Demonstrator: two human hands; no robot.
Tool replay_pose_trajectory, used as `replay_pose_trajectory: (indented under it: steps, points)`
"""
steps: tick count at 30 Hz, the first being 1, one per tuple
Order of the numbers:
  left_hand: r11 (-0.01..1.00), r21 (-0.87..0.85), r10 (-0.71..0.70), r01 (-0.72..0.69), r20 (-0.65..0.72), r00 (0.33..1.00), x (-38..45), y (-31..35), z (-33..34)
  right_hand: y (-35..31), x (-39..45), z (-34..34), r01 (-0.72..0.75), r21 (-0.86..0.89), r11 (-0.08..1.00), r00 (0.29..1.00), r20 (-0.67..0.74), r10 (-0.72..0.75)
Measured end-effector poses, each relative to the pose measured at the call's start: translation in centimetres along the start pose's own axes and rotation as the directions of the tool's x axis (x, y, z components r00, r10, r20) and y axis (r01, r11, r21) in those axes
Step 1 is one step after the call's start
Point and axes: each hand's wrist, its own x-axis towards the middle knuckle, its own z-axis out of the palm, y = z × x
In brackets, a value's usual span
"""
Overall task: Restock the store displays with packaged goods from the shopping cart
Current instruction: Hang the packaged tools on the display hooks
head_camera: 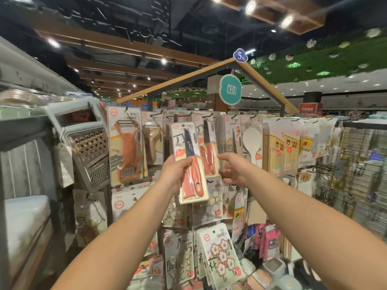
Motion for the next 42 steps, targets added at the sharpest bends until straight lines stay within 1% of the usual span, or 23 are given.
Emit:
replay_pose_trajectory:
  steps: [2, 4, 6, 8, 9, 11, 13, 16, 18, 23, 27, 32, 35, 39, 42]
  points:
    - [1.0, 0.016, -0.001, 0.001, -0.002, 1.0, 0.1, -0.2, 0.3, 1.0, -0.8, -0.5, 0.009, -0.064, 0.998, 1.0, 0.015, -0.008]
    - [1.0, 0.021, 0.008, -0.007, -0.007, 1.0, 0.4, -0.3, 0.7, 1.7, -2.0, -0.9, 0.009, -0.122, 0.993, 0.992, 0.129, 0.007]
    - [1.0, 0.006, 0.018, -0.018, -0.011, 1.0, 0.6, -0.4, 1.5, 2.2, -3.5, -0.9, 0.004, -0.17, 0.985, 0.964, 0.264, 0.042]
    - [1.0, -0.007, 0.019, -0.019, -0.007, 1.0, 0.7, -0.5, 2.3, 2.6, -4.7, -0.5, 0.017, -0.196, 0.98, 0.943, 0.329, 0.05]
    - [1.0, 0.0, 0.018, -0.018, 0.004, 1.0, 0.8, -0.7, 2.7, 2.9, -4.9, -0.2, 0.03, -0.187, 0.982, 0.942, 0.333, 0.034]
    - [1.0, 0.022, 0.014, -0.014, 0.033, 0.999, 0.7, -0.9, 3.5, 3.4, -5.0, 0.4, 0.05, -0.113, 0.992, 0.951, 0.31, -0.013]
    - [0.999, 0.037, -0.001, -0.001, 0.06, 0.998, 0.6, -1.0, 4.0, 3.8, -4.8, 0.9, 0.077, -0.041, 0.996, 0.967, 0.247, -0.065]
    - [0.997, 0.07, -0.014, 0.01, 0.061, 0.998, 0.2, -0.4, 4.3, 3.6, -5.0, 1.3, 0.123, 0.072, 0.99, 0.987, 0.091, -0.129]
    - [0.996, 0.095, -0.004, 0.0, 0.042, 0.999, 0.3, -0.3, 4.2, 3.3, -4.8, 1.2, 0.152, 0.142, 0.978, 0.988, 0.006, -0.154]
    - [0.994, 0.106, 0.005, -0.004, -0.009, 1.0, 0.6, 0.1, 3.0, 1.8, -3.5, 0.7, 0.225, 0.183, 0.957, 0.972, -0.109, -0.208]
    - [0.991, 0.132, 0.006, -0.003, -0.023, 1.0, 0.7, 0.2, 1.9, 0.3, -2.7, 0.6, 0.247, 0.149, 0.958, 0.966, -0.115, -0.231]
    - [0.995, 0.099, -0.008, 0.012, -0.049, 0.999, 0.7, 0.6, 0.9, -0.3, -1.8, 0.8, 0.158, 0.113, 0.981, 0.981, -0.132, -0.143]
    - [0.995, 0.093, -0.016, 0.021, -0.049, 0.999, 0.7, 0.9, 0.7, -0.3, -2.0, 0.6, 0.179, 0.119, 0.977, 0.974, -0.161, -0.159]
    - [0.996, 0.084, -0.037, 0.039, -0.029, 0.999, 0.6, 1.1, 1.0, -0.9, -2.1, 0.7, 0.235, 0.068, 0.97, 0.952, -0.218, -0.215]
    - [0.995, 0.098, -0.014, 0.016, -0.021, 1.0, 0.7, 0.9, 1.4, -1.7, -2.0, 1.1, 0.224, 0.148, 0.963, 0.963, -0.186, -0.196]
